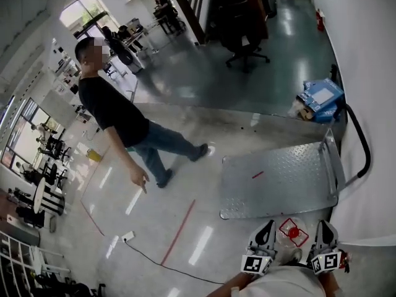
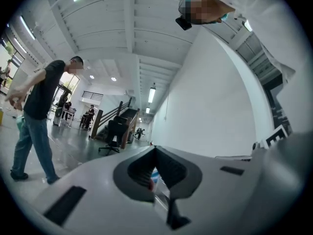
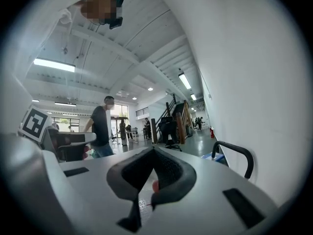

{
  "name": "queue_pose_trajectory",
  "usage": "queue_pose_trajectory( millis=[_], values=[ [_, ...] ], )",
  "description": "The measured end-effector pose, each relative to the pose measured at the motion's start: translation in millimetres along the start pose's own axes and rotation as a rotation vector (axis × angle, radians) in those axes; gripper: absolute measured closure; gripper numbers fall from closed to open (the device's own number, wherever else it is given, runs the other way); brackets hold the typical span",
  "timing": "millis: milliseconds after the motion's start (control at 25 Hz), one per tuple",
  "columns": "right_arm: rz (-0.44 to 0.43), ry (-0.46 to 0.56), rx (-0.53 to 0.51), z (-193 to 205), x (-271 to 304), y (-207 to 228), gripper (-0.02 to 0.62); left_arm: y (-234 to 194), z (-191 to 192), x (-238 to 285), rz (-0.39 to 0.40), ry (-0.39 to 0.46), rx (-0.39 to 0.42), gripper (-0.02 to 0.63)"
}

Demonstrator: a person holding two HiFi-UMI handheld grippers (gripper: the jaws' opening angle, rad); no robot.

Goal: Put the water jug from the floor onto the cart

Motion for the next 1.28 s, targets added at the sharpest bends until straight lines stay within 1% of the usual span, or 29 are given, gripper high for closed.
queue_pose_trajectory(
  millis=[120, 200, 280, 440, 560, 640, 760, 800, 840, 920, 1000, 1120, 1280],
  values=[
    [0.013, -0.015, -0.001, 18.3, -4.9, -4.5, 0.583, -1.6, 0.9, -18.0, -0.012, -0.021, -0.003, 0.603],
    [0.030, -0.054, -0.008, 35.5, 1.6, 3.2, 0.583, -3.3, 1.1, -19.7, -0.017, -0.030, -0.010, 0.602],
    [0.035, -0.106, -0.005, 48.0, 17.5, 12.5, 0.581, -6.9, -6.8, -12.3, -0.019, -0.010, -0.007, 0.603],
    [0.041, -0.281, 0.022, 86.3, 53.4, 37.0, 0.581, -15.8, -21.4, 11.7, -0.004, 0.019, 0.036, 0.603],
    [0.060, -0.403, 0.043, 120.4, 69.7, 53.3, 0.581, -22.9, -28.2, 23.4, -0.001, 0.011, 0.022, 0.603],
    [0.060, -0.501, 0.060, 151.9, 67.7, 60.4, 0.581, -21.8, -27.7, 24.6, 0.003, 0.001, 0.017, 0.601],
    [0.037, -0.676, 0.108, 214.5, 64.5, 67.9, 0.580, -20.9, -22.1, 30.5, 0.004, -0.005, 0.007, 0.603],
    [0.025, -0.737, 0.123, 235.6, 62.7, 68.4, 0.573, -22.0, -20.4, 32.4, 0.001, -0.006, 0.005, 0.603],
    [0.011, -0.797, 0.139, 256.1, 60.6, 67.4, 0.551, -23.3, -19.1, 34.9, 0.000, -0.008, 0.001, 0.602],
    [-0.019, -0.913, 0.166, 295.9, 56.0, 62.6, 0.480, -28.3, -13.9, 39.5, -0.004, -0.017, 0.000, 0.602],
    [-0.052, -1.015, 0.182, 333.5, 51.0, 55.1, 0.438, -34.1, -3.9, 44.0, -0.010, -0.033, -0.002, 0.603],
    [-0.115, -1.149, 0.172, 381.5, 38.2, 38.8, 0.414, -42.4, 14.5, 44.3, -0.035, -0.061, 0.006, 0.602],
    [-0.162, -1.243, 0.168, 428.4, 34.1, 23.5, 0.394, -53.1, 36.2, 48.4, -0.065, -0.089, 0.007, 0.602]
  ],
)
Point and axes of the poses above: the fingertips, and each gripper's own axes: x forward along the fingers, y to its right, z out of its underside, the point moved 3 cm from there along -x, backward along the fingers, and after that the axes turned 10 degrees about -z, right-handed, at the moved point
